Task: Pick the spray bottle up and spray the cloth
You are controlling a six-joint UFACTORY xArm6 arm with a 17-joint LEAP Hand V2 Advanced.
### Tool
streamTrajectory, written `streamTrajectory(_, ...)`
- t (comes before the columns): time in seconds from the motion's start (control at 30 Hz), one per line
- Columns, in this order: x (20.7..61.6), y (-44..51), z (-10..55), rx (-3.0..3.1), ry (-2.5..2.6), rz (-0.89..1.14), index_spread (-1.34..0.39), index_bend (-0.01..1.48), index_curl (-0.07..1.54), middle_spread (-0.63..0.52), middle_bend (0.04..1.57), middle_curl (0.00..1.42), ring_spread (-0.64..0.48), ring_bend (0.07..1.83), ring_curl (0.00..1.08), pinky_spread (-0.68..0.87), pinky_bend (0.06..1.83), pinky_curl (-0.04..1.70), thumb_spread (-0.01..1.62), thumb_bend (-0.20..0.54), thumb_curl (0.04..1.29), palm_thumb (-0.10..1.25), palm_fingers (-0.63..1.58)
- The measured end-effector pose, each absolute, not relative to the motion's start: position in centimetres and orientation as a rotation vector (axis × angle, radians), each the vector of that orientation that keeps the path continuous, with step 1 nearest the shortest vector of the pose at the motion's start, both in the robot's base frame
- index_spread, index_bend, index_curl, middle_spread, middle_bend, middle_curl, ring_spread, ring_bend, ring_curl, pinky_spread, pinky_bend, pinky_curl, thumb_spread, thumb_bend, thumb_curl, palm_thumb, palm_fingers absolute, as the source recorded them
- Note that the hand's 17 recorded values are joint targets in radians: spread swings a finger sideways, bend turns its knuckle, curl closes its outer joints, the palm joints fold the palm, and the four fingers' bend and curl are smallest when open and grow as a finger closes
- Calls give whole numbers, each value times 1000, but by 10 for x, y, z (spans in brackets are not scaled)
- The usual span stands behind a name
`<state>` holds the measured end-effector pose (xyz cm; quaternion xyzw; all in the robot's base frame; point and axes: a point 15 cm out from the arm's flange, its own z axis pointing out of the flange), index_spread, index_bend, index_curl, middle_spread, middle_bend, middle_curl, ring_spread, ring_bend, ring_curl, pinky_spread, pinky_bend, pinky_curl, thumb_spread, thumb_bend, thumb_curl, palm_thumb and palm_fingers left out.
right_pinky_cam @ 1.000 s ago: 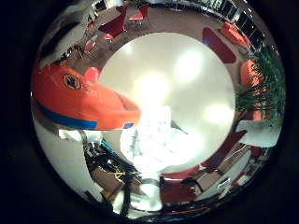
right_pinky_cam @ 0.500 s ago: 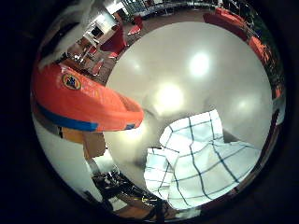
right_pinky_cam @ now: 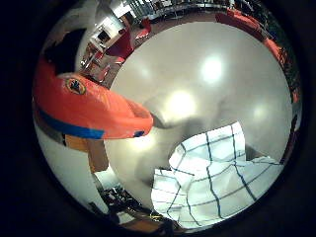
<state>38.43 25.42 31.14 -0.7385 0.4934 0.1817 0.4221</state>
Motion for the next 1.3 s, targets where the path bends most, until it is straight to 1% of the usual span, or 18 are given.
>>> streamTrajectory(0.03, 384, 254, 310, -1856, 1232, 455, -271, 737, 702, -115, 1215, 602, -230, 1229, 684, -303, 943, 1087, 964, -30, 648, 837, 1060)
streamTrajectory(0.07, 383, 254, 308, -1861, 1232, 457, -280, 651, 697, -121, 1178, 596, -237, 1210, 670, -330, 946, 1052, 957, -31, 633, 830, 999)
streamTrajectory(0.1, 383, 255, 307, -1865, 1229, 458, -293, 531, 676, -126, 1154, 591, -244, 1199, 653, -359, 958, 1021, 956, -30, 618, 824, 939)
streamTrajectory(0.17, 381, 256, 307, -1874, 1219, 459, -317, 381, 658, -140, 1109, 585, -257, 1192, 636, -406, 955, 974, 960, -28, 596, 812, 848)
streamTrajectory(0.2, 380, 258, 306, -1880, 1213, 460, -337, 297, 636, -143, 1050, 571, -267, 1205, 626, -432, 944, 946, 969, -27, 583, 805, 784)
streamTrajectory(0.27, 378, 259, 305, -1892, 1206, 461, -366, 226, 623, -154, 913, 542, -269, 1169, 604, -456, 942, 912, 1005, -29, 550, 779, 626)
streamTrajectory(0.3, 375, 260, 303, -1912, 1197, 466, -373, 233, 622, -149, 835, 523, -242, 1099, 586, -417, 910, 910, 1031, -27, 531, 769, 463)
streamTrajectory(0.33, 372, 259, 300, -1932, 1193, 471, -374, 241, 614, -144, 793, 507, -224, 1057, 566, -384, 885, 901, 1036, -29, 521, 756, 400)
streamTrajectory(0.37, 370, 259, 297, -1953, 1187, 474, -364, 264, 616, -126, 741, 492, -179, 995, 551, -308, 837, 905, 1044, -30, 508, 744, 265)
streamTrajectory(0.4, 368, 258, 296, -1969, 1184, 478, -355, 258, 591, -94, 672, 463, -112, 925, 513, -187, 807, 890, 1053, -32, 491, 722, 191)
streamTrajectory(0.47, 367, 258, 295, -1978, 1182, 476, -330, 247, 554, -42, 594, 429, -5, 830, 461, 30, 763, 855, 1062, -28, 467, 702, 128)
streamTrajectory(0.5, 367, 258, 296, -1978, 1181, 475, -312, 239, 545, -10, 554, 415, 47, 793, 444, 112, 750, 842, 1063, -32, 456, 687, 77)
streamTrajectory(0.57, 367, 257, 299, -1978, 1177, 468, -283, 221, 512, 40, 501, 390, 115, 731, 403, 263, 698, 783, 1065, -27, 439, 678, 68)
streamTrajectory(0.63, 367, 256, 300, -1983, 1172, 460, -261, 206, 485, 78, 452, 369, 164, 672, 366, 382, 637, 714, 1065, -27, 421, 668, 72)
streamTrajectory(0.77, 370, 245, 309, -1986, 1169, 414, -239, 177, 436, 111, 388, 347, 210, 601, 321, 501, 571, 612, 1068, -25, 398, 655, 118)
streamTrajectory(0.97, 371, 216, 323, -1981, 1184, 379, -222, 167, 379, 127, 328, 338, 231, 551, 290, 536, 533, 524, 1059, -24, 379, 653, 151)
streamTrajectory(1.3, 365, 173, 348, -1977, 1202, 300, -209, 161, 325, 143, 280, 337, 236, 506, 260, 542, 539, 437, 1053, -24, 355, 641, 182)
